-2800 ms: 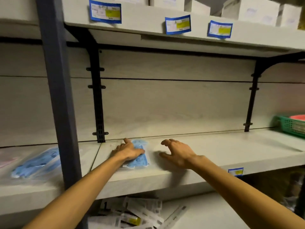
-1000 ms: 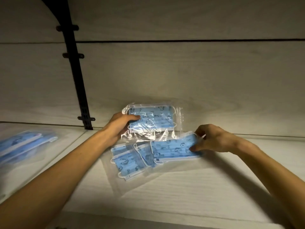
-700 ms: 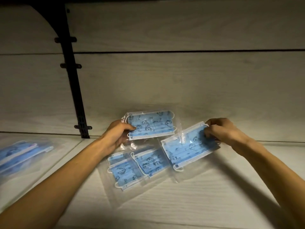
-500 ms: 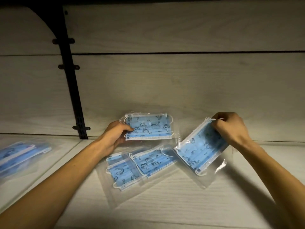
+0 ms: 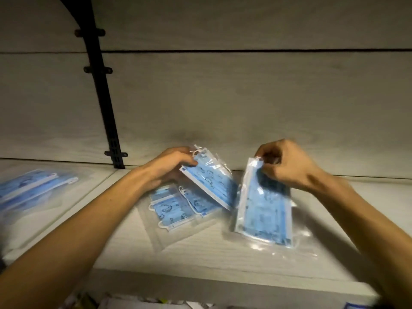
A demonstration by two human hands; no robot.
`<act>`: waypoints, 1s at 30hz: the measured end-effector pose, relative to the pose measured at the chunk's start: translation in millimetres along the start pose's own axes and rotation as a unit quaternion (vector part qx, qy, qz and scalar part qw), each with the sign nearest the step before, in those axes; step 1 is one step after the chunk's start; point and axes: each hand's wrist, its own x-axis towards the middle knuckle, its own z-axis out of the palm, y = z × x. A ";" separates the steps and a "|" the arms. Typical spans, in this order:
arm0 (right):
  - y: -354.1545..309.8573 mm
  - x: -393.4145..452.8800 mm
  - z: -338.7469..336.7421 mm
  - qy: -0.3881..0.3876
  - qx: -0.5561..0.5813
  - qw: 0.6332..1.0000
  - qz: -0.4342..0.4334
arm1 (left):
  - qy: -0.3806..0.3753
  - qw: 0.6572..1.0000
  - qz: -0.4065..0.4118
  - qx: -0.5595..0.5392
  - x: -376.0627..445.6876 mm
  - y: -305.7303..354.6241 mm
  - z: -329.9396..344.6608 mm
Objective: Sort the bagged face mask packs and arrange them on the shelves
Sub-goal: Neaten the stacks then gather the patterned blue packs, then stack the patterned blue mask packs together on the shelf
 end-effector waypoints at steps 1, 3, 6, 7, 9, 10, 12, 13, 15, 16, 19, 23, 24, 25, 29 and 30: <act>-7.7 3.9 9.2 -0.023 -0.036 0.999 -0.031 | -0.034 0.999 0.007 -0.036 -2.6 0.3 2.6; -18.9 12.5 25.4 -0.024 -0.103 0.990 -0.096 | -0.090 0.990 0.014 -0.111 -7.2 2.2 5.8; -20.8 22.3 44.8 0.062 -0.142 0.973 -0.172 | -0.161 0.968 0.007 -0.193 -11.0 4.0 9.2; -19.6 23.5 50.7 0.091 -0.146 0.969 -0.180 | -0.183 0.962 0.010 -0.202 -12.6 3.8 10.9; -14.4 24.4 60.8 0.133 -0.135 0.968 -0.162 | -0.214 0.957 0.023 -0.197 -14.0 1.9 14.7; -11.9 24.4 64.9 0.146 -0.123 0.971 -0.145 | -0.216 0.959 0.028 -0.184 -13.8 0.8 17.6; -8.1 25.3 71.0 0.160 -0.103 0.976 -0.104 | -0.179 0.971 0.030 -0.154 -13.5 -0.9 23.0; -6.8 25.8 72.4 0.164 -0.093 0.979 -0.081 | -0.148 0.979 0.025 -0.139 -12.8 -1.5 24.8; -3.9 25.9 71.2 0.176 -0.065 0.982 -0.031 | -0.092 0.987 0.015 -0.128 -11.1 -1.1 26.0; -0.1 24.7 69.5 0.171 -0.022 0.985 0.000 | -0.068 0.989 0.018 -0.132 -10.8 -0.1 24.9; 6.1 15.0 57.9 0.051 0.292 0.948 0.114 | -0.018 0.983 0.045 -0.177 -9.7 5.6 16.1; 8.4 16.1 52.0 -0.040 0.355 0.918 0.175 | -0.065 0.963 0.066 -0.254 -13.1 11.5 10.6; 7.5 17.6 50.9 -0.030 0.371 0.911 0.180 | -0.087 0.955 0.070 -0.274 -13.3 12.8 9.6; 7.3 18.1 50.1 -0.018 0.380 0.907 0.178 | -0.100 0.948 0.072 -0.292 -12.5 14.6 7.9; 14.9 15.8 43.5 0.006 0.369 0.912 0.181 | -0.018 0.984 0.041 -0.175 -4.0 13.7 -9.5; 16.7 16.1 41.6 0.008 0.364 0.912 0.190 | 0.018 0.993 0.019 -0.111 -2.4 10.9 -14.2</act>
